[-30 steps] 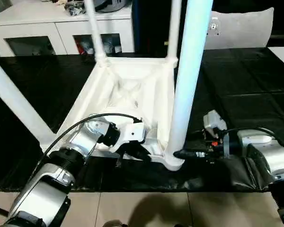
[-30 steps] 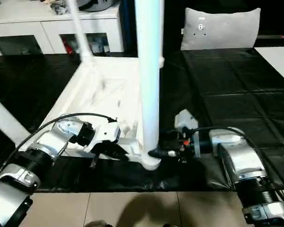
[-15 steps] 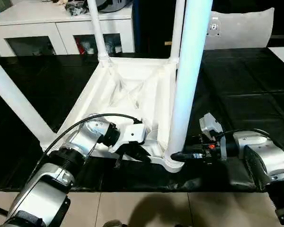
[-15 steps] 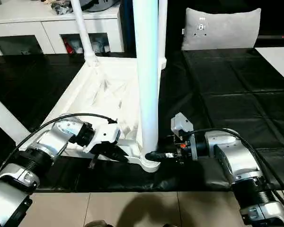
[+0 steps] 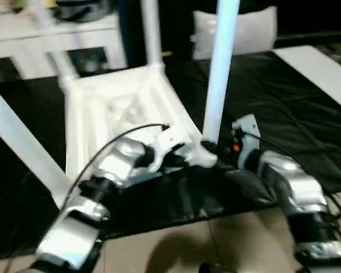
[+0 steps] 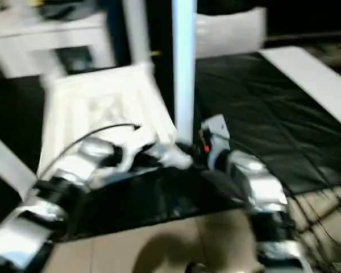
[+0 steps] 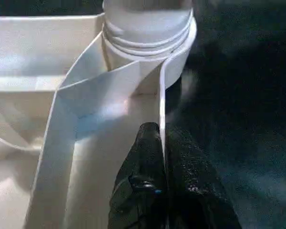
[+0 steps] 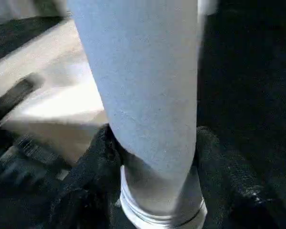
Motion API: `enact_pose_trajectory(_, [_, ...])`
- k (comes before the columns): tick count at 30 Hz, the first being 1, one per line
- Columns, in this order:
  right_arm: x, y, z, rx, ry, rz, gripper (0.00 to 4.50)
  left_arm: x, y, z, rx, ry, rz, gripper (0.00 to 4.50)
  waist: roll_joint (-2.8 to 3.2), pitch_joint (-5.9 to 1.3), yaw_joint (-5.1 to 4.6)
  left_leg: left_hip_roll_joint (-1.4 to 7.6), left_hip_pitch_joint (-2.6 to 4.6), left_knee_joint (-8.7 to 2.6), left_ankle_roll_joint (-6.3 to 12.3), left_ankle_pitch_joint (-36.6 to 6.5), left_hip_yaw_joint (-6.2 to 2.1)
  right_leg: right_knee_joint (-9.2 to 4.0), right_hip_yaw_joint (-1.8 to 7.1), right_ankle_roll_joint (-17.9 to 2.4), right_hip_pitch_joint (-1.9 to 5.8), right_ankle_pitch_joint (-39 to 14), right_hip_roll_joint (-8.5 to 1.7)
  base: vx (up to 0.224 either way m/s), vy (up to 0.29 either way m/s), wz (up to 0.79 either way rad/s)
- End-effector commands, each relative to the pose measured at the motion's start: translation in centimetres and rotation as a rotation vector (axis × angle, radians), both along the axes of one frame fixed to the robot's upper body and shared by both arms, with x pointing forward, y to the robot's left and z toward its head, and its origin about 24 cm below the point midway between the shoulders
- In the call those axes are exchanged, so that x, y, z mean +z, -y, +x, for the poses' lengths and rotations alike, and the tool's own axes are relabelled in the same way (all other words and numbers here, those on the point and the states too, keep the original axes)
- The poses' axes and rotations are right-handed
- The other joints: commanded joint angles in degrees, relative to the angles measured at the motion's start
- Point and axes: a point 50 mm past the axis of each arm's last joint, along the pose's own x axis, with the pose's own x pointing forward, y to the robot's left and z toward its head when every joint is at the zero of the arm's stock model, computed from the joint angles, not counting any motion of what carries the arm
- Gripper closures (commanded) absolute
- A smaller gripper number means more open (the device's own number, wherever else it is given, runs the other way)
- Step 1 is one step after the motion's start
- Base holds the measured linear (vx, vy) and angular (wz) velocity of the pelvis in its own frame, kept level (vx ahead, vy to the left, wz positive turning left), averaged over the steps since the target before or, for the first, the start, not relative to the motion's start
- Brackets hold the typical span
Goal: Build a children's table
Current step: Rotate leg to tighten
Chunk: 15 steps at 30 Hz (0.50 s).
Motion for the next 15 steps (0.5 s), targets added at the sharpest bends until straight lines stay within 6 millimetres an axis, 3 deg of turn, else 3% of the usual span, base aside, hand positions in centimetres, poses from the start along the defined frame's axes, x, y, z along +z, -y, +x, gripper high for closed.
enact_pose_trajectory(1, [-0.7,-1.9,0.7,-0.089,-0.041,-0.007,2.54,2.5,3.6,0.3,-0.025,0.076,-0.116,4.5,-1.12,-3.79,-0.03,0.39,0.15,-3.55,3.4,-17.5,-0.82,-5.82,1.56,2.7,3.71,-30.8,-3.94,0.0,0.0,0.0])
enact_pose_trajectory(2, [-0.8,-2.0,1.0,-0.135,-0.042,-0.013,2.54,2.6,4.0,0.5,0.017,0.089,-0.123,4.5,-1.18,-3.86,-0.74,0.29,-0.14,-3.52,3.73,-17.0,-0.86,-5.67,1.58,2.4,3.8,-30.3,-3.87,0.0,0.0,0.0])
enact_pose_trajectory(5, [-0.6,-2.3,1.5,-0.168,-0.01,0.018,2.54,2.9,4.7,0.6,0.049,0.105,-0.141,4.5,-1.12,-4.21,-1.0,0.16,-0.29,-3.51,4.96,-14.5,-0.77,-5.25,2.08,0.9,3.87,-27.4,-4.08,0.0,0.0,0.0])
enact_pose_trajectory(6, [-0.2,-2.3,1.5,-0.162,0.031,0.014,1.98,3.0,4.7,0.6,0.05,0.109,-0.138,4.5,-1.22,-4.37,-0.99,0.28,-0.6,-3.56,5.73,-13.1,-0.8,-4.8,2.42,0.1,4.05,-25.3,-4.11,0.0,0.0,0.0])
enact_pose_trajectory(8, [-0.2,-1.8,1.3,-0.133,0.054,0.0,1.78,3.0,4.2,0.7,0.04,0.122,-0.119,4.5,-1.14,-4.6,-0.78,0.51,-1.0,-3.58,6.78,-10.3,-0.93,-4.03,2.83,-1.3,4.27,-22.0,-4.2,0.0,0.0,0.0])
enact_pose_trajectory(10, [-0.2,-1.3,1.0,-0.114,0.078,-0.02,1.64,2.9,3.8,0.7,0.027,0.132,-0.103,4.5,-1.16,-5.0,-0.06,0.88,-0.92,-3.4,8.11,-7.3,-0.95,-3.22,3.5,-3.2,4.08,-17.4,-4.38,0.0,0.0,0.0])
enact_pose_trajectory(12, [-0.2,-0.5,0.8,-0.1,0.09,-0.018,1.41,2.7,3.4,0.6,0.006,0.133,-0.095,4.5,-1.4,-5.54,1.34,0.86,-1.62,-2.9,10.7,-0.9,-0.99,-1.36,4.25,-5.7,4.22,-9.6,-4.36,0.0,0.0,0.0])
enact_pose_trajectory(13, [-0.2,-0.1,0.8,-0.089,0.103,-0.017,1.38,2.6,3.1,0.5,-0.005,0.133,-0.091,4.5,-1.1,-5.57,1.87,0.9,-1.59,-2.83,11.37,0.3,-1.0,-1.08,4.3,-6.0,4.2,-8.2,-4.35,0.0,0.0,0.0])
enact_pose_trajectory(15, [0.1,0.9,0.5,-0.047,0.138,-0.023,1.19,2.2,2.3,0.4,-0.02,0.121,-0.079,4.5,-1.27,-5.48,3.19,1.06,-1.31,-2.77,12.46,1.1,-0.66,-0.93,4.43,-6.6,4.04,-8.0,-4.35,0.0,0.0,0.0])
